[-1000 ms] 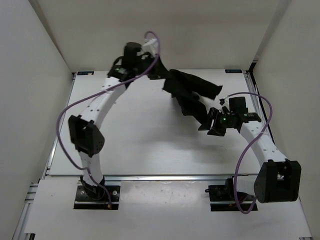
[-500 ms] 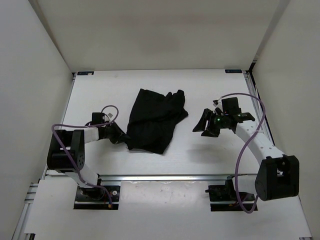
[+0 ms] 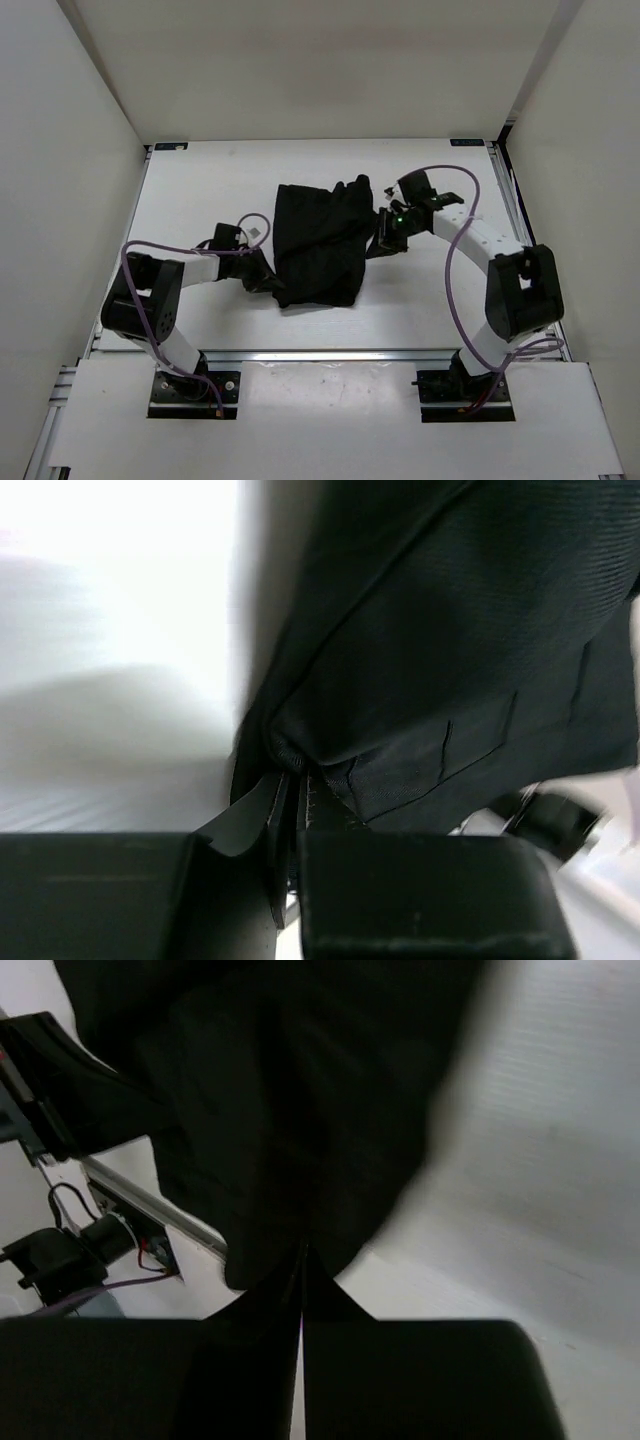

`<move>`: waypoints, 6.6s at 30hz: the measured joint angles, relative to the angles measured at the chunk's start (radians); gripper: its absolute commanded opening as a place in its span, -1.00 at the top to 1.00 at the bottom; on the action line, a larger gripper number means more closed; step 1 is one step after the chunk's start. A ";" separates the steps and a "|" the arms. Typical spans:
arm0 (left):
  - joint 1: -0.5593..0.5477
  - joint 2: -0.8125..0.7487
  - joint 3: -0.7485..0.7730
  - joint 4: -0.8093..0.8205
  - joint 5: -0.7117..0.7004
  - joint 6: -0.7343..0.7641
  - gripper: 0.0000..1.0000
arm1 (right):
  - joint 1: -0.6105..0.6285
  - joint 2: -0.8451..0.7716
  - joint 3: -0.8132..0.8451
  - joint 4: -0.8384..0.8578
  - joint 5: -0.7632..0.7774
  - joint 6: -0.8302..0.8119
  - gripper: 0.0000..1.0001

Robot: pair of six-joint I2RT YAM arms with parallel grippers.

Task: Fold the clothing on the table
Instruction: Flatten the skirt out

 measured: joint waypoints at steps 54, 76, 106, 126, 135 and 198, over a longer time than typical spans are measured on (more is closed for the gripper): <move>0.076 0.198 0.340 0.190 0.220 -0.296 1.00 | 0.469 0.117 -0.117 -0.080 0.882 -0.148 1.00; 0.252 0.000 0.110 0.010 0.069 -0.104 1.00 | 0.211 -0.123 -0.214 -0.215 0.714 -0.159 0.55; 0.124 -0.231 -0.145 -0.215 -0.039 0.044 1.00 | -0.171 0.098 -0.192 0.287 0.011 -0.095 0.14; 0.197 -0.247 -0.182 -0.190 -0.011 0.046 1.00 | -0.128 0.068 -0.396 0.426 -0.169 0.029 1.00; 0.225 -0.223 -0.143 -0.113 0.008 0.035 1.00 | -0.238 -0.369 -0.279 0.151 0.136 -0.051 1.00; 0.101 -0.285 -0.153 0.258 0.467 -0.164 1.00 | 0.050 -0.512 -0.096 -0.234 0.188 -0.061 0.99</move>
